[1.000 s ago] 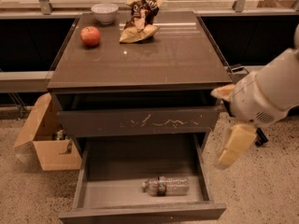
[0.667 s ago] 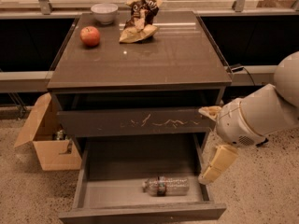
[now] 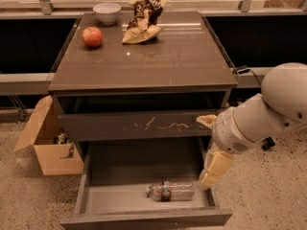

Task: Pick water bottle from middle drawer and place on counter

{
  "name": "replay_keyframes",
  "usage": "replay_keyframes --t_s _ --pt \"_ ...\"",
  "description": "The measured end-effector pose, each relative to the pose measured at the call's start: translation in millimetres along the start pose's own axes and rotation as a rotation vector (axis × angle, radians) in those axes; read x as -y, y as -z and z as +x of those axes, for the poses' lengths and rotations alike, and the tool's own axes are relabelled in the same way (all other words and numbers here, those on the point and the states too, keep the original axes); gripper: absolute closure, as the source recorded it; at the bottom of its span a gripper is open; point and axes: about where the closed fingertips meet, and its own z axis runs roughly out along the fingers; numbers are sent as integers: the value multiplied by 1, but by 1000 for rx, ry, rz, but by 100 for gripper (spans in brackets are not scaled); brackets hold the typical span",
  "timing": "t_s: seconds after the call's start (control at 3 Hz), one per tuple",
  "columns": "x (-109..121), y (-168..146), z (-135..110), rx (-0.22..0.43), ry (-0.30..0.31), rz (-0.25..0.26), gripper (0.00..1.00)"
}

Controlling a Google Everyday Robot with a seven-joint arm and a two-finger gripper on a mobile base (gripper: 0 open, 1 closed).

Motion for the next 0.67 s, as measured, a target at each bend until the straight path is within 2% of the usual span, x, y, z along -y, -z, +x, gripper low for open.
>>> replay_keyframes --t_s 0.33,0.67 --pt "1 -56 26 3 32 -39 0" --pt "7 -115 52 33 48 -64 0"
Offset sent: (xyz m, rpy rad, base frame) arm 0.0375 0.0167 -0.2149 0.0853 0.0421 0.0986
